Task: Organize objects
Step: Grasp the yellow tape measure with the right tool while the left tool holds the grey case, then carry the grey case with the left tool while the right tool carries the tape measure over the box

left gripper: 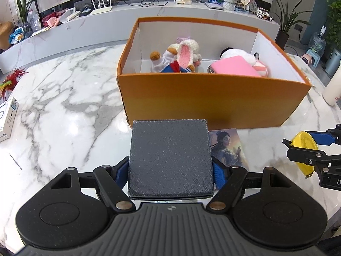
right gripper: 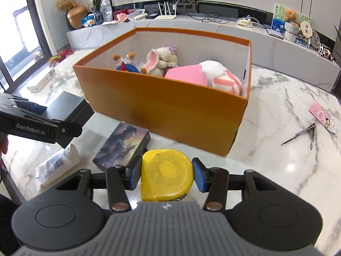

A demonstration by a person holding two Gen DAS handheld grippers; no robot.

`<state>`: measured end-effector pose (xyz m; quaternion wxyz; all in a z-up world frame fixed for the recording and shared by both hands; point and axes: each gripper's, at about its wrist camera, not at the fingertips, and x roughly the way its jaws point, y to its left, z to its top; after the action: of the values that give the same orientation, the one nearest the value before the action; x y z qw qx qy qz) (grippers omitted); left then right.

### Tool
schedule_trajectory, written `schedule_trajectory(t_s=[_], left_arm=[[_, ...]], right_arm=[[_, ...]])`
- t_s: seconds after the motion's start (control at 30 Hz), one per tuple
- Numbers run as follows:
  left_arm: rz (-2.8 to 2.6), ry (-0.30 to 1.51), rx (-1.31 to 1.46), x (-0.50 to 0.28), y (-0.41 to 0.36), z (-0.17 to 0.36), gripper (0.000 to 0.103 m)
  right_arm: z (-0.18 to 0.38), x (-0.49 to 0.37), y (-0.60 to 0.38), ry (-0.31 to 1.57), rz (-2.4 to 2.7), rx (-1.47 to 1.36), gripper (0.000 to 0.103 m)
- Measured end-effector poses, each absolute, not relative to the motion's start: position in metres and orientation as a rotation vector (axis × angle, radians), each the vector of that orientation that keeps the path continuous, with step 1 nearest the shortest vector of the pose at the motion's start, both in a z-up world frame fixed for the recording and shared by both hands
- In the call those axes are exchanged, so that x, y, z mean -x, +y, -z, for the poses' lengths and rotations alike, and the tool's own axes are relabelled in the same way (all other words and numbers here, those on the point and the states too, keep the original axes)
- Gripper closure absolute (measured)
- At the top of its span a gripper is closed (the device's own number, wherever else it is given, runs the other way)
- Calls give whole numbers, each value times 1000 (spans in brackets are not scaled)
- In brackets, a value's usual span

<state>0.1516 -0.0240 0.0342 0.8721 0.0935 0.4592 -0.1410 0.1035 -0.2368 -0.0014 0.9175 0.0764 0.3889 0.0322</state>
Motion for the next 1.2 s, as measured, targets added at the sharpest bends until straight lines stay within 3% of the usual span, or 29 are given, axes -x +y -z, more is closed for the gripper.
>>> schedule_trajectory(t_s=[0.43, 0.73, 1.2], left_arm=[[357, 846, -141, -137, -37, -83, 15], [304, 673, -72, -206, -64, -143, 15], [207, 787, -93, -301, -85, -56, 15]], right_arm=[[-47, -78, -246, 665, -66, -200, 51], [-98, -129, -267, 479, -17, -300, 51], [-32, -235, -268, 618, 62, -269, 51]])
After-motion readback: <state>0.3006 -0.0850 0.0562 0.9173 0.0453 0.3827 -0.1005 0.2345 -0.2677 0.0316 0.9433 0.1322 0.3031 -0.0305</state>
